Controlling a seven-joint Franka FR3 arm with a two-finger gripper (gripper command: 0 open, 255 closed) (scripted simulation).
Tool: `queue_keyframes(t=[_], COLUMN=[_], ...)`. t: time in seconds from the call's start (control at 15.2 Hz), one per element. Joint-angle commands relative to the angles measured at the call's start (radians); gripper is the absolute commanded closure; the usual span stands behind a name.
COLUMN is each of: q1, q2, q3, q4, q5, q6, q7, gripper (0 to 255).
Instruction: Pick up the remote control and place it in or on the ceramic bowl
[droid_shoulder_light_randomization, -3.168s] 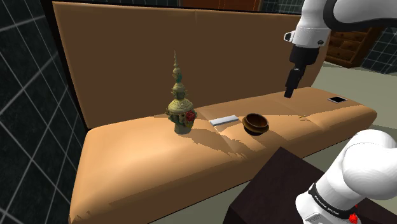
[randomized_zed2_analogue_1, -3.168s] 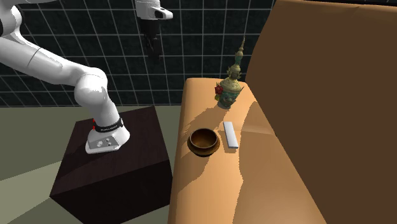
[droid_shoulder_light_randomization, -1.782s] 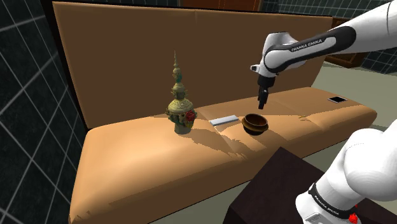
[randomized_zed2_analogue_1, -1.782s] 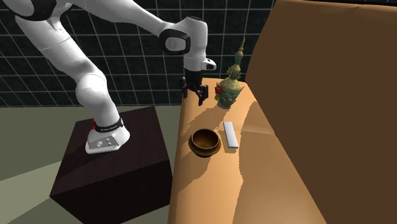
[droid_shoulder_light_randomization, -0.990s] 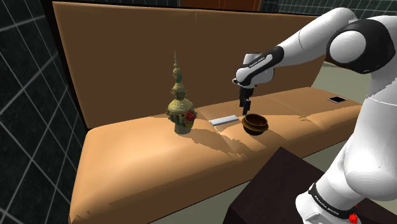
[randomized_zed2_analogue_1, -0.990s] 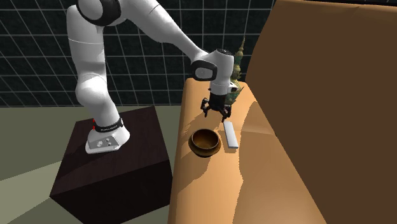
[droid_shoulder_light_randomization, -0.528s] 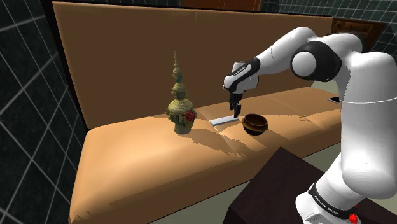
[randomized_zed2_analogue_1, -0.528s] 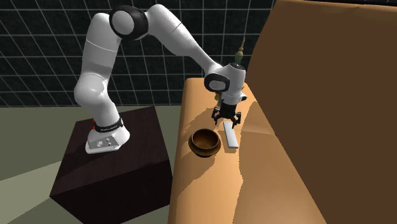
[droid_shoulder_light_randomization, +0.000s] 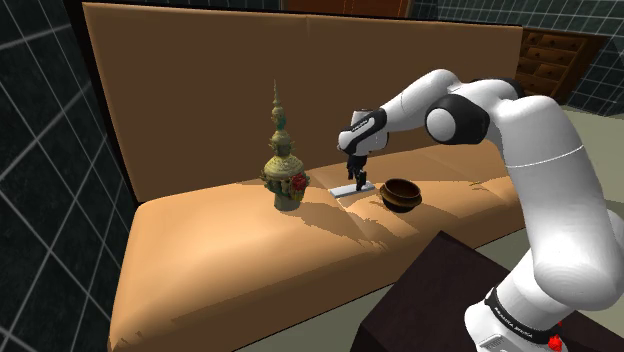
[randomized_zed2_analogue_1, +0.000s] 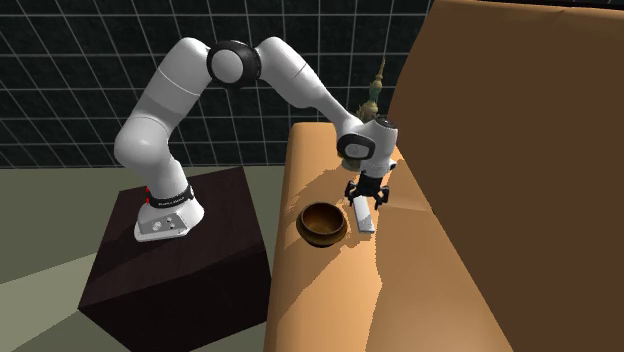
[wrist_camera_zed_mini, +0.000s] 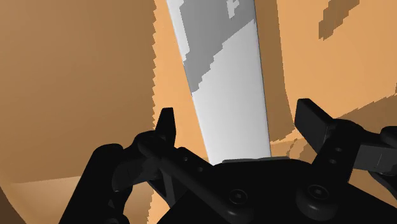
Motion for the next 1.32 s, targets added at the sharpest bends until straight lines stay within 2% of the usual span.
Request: queue_keyframes(t=[0.0,0.2,0.73,0.79,1.25], q1=[-0.004,-0.01,-0.01,-0.01,-0.01], q2=[0.019,0.053,0.052,0.052,0.054], q3=[0.005,0.013,0.013,0.013,0.014], q4=[0.005,0.009,0.009,0.009,0.009], q5=[0.005,0.013,0.013,0.013,0.013], q6=[0.015,0.044,0.044,0.044,0.045], q7=[-0.005,-0.01,-0.01,-0.01,-0.01], gripper=[0,0,0,255,255])
